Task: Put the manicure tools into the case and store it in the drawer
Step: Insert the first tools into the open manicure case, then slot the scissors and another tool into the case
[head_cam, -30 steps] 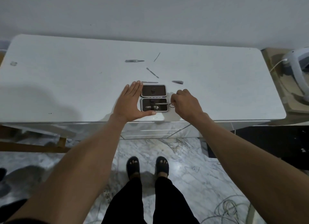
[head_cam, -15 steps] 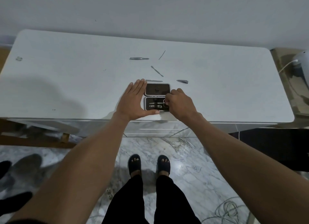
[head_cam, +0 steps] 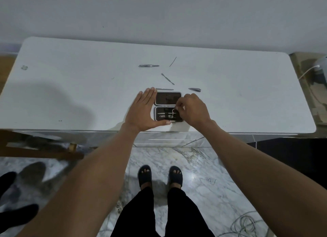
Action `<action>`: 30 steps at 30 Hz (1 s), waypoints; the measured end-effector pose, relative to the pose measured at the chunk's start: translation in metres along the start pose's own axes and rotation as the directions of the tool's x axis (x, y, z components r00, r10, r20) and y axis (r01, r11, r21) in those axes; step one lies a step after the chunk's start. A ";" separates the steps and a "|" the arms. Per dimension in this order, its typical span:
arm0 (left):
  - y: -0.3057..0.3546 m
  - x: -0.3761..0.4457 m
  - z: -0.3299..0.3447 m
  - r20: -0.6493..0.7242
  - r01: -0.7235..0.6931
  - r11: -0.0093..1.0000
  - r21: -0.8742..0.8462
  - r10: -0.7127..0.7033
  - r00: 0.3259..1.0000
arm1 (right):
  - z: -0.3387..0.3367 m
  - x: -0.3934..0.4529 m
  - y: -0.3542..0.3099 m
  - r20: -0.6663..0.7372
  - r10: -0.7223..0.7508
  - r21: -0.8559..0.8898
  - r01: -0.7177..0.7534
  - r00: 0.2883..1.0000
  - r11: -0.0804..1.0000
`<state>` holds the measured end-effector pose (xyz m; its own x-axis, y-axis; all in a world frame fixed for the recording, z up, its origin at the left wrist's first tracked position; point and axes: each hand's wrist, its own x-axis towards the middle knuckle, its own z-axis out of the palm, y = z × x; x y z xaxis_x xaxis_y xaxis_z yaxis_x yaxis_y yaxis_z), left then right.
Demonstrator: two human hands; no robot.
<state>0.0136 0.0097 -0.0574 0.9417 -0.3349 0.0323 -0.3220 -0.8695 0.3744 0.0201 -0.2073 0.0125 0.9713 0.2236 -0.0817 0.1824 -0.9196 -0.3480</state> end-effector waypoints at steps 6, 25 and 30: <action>-0.001 0.000 -0.001 0.007 0.008 1.000 -0.009 -0.008 1.000 | -0.004 0.023 0.022 -0.203 0.293 0.153 -0.265 0.934 0.952; -0.001 0.003 -0.001 -0.020 0.003 1.000 -0.013 -0.003 1.000 | 0.002 0.047 0.060 -0.175 0.469 0.244 -0.423 0.866 0.873; -0.001 0.003 -0.002 -0.014 0.015 1.000 -0.026 -0.016 1.000 | -0.007 0.043 0.051 -0.162 0.361 0.300 -0.303 0.918 0.905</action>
<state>0.0171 0.0099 -0.0557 0.9479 -0.3163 0.0392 -0.3050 -0.8647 0.3991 0.0718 -0.2465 -0.0024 0.9826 -0.1791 -0.0495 -0.1750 -0.8027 -0.5701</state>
